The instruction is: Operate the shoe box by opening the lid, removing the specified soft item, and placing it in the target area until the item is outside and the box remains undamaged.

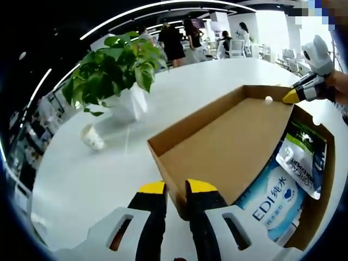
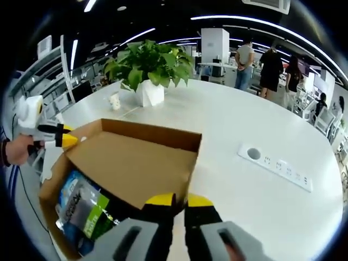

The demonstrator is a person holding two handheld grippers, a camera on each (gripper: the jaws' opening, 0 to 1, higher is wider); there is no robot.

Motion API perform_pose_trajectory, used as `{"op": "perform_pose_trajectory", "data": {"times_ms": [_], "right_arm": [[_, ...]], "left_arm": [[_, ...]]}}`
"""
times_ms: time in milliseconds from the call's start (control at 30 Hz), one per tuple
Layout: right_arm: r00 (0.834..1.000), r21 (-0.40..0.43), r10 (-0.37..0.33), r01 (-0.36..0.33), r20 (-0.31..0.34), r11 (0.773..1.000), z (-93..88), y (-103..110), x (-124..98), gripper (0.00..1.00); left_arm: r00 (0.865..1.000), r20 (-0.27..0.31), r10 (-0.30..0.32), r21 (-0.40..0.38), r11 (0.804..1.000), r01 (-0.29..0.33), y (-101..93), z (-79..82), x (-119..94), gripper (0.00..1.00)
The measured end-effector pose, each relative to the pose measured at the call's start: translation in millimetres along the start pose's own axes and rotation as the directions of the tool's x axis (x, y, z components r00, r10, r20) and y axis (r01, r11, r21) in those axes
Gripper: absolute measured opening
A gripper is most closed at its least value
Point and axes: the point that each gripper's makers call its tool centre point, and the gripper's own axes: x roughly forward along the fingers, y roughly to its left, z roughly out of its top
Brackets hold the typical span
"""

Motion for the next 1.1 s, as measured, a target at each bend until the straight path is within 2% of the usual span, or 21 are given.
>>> {"op": "perform_pose_trajectory", "data": {"times_ms": [300,433,633,1100], "right_arm": [[1.0,0.012,-0.001,0.001,-0.004,1.0,-2.2,0.4,0.2,0.02],[1.0,0.015,-0.006,0.006,-0.005,1.0,-2.3,0.8,-0.4,0.02],[1.0,0.021,-0.018,0.018,-0.009,1.0,-4.1,0.8,-0.5,0.02],[1.0,0.036,-0.015,0.015,-0.003,0.999,-5.5,1.2,-5.1,0.02]], "left_arm": [[1.0,-0.005,0.003,0.007,1.0,-0.003,0.0,-0.5,-0.5,0.13],[1.0,-0.005,-0.004,-0.012,1.0,0.004,0.9,-0.7,1.1,0.14],[1.0,-0.016,-0.015,-0.007,1.0,0.015,-4.0,-7.2,-0.9,0.15],[0.999,-0.029,-0.021,-0.014,1.0,0.021,-7.3,-10.7,-5.1,0.15]]}}
